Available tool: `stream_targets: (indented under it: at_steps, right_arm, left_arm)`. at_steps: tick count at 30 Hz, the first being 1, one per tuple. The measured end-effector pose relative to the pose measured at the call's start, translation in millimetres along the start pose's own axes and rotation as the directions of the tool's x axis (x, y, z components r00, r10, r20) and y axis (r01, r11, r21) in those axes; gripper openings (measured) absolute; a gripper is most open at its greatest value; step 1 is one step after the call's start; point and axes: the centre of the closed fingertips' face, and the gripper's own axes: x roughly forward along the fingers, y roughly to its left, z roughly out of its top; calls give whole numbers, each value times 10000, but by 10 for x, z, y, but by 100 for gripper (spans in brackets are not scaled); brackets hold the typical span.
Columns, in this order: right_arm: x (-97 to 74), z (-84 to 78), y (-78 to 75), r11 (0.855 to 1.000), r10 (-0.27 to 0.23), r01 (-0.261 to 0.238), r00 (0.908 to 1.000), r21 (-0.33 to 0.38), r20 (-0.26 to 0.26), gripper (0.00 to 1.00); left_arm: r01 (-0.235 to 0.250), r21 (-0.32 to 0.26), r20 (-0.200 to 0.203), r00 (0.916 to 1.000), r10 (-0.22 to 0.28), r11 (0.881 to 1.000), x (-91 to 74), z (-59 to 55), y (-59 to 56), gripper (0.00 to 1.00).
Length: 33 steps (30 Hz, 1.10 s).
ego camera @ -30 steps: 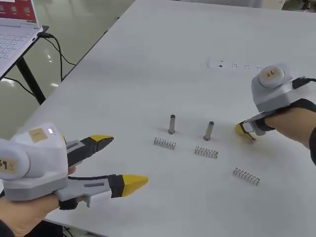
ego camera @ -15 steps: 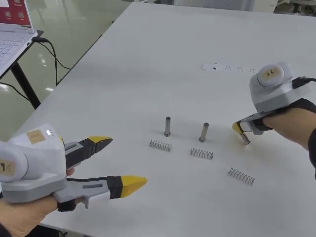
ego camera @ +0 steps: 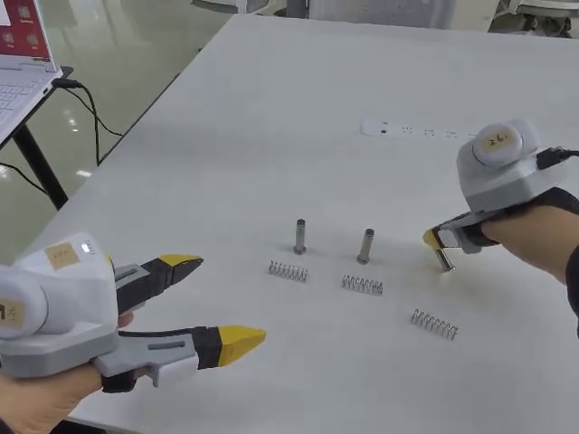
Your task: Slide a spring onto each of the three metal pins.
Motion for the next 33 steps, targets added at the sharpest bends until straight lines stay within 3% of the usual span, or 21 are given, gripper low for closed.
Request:
stream_targets:
  at_steps: [33]
  right_arm:
    - [-126, 43, 174, 9996, 209, -193, 9962, -204, 848, 10]
  left_arm:
    - [78, 158, 16, 10000, -78, 9998, -22, 23, -44, 71]
